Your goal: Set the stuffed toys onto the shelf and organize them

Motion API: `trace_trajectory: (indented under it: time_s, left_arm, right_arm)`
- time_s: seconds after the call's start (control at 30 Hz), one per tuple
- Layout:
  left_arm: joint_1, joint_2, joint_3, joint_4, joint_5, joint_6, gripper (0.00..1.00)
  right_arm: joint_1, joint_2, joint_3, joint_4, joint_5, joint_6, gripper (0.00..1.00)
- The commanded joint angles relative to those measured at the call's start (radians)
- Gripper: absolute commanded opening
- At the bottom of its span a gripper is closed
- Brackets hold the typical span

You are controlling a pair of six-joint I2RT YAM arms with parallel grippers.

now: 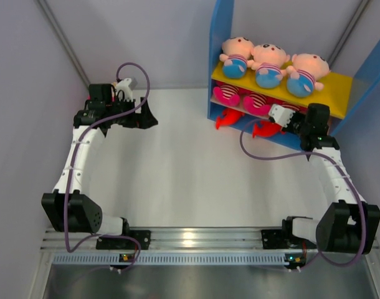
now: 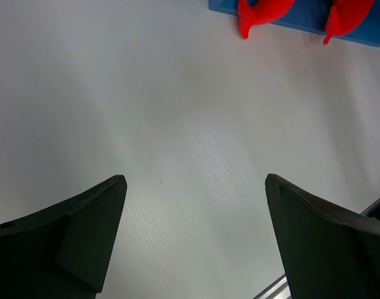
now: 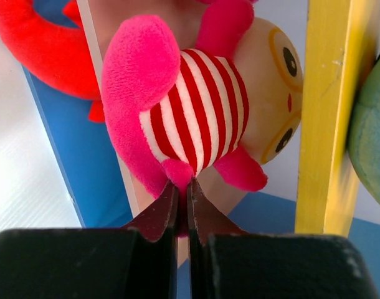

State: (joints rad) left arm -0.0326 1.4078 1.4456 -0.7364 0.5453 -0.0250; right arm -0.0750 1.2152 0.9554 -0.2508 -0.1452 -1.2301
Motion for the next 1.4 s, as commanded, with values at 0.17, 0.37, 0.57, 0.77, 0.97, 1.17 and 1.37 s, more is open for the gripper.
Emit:
trace_trajectory:
  time_s: [0.17, 0.37, 0.57, 0.77, 0.97, 1.17, 1.37]
  left_arm:
    - [0.007, 0.034, 0.041, 0.019, -0.019, 0.016, 0.99]
    - [0.003, 0.03, 0.039, 0.019, -0.114, 0.083, 0.99]
    - [-0.045, 0.097, 0.094, 0.02, -0.302, 0.172, 0.96]
    - [-0.076, 0.238, 0.203, 0.061, -0.513, 0.217, 0.96]
    - [-0.081, 0.473, 0.432, 0.06, -0.884, 0.301, 0.94]
    - [-0.082, 0.696, 0.584, 0.065, -1.189, 0.445, 0.95]
    - [0.005, 0.966, 0.823, 0.1, -1.274, 0.513, 0.97]
  right_arm:
    - [-0.009, -0.011, -0.027, 0.09, -0.085, -0.014, 0.0]
    - [-0.008, -0.058, -0.027, 0.091, -0.065, 0.047, 0.49]
    - [0.007, -0.155, -0.086, 0.107, -0.028, 0.087, 0.68]
    - [0.015, -0.203, -0.095, 0.056, -0.014, 0.113, 0.88]
    - [0.058, -0.25, -0.107, 0.044, 0.015, 0.152, 0.9]
    - [0.115, -0.289, -0.11, 0.002, 0.068, 0.141, 0.91]
    - [0.159, -0.338, -0.109, -0.051, 0.116, 0.136, 0.91]
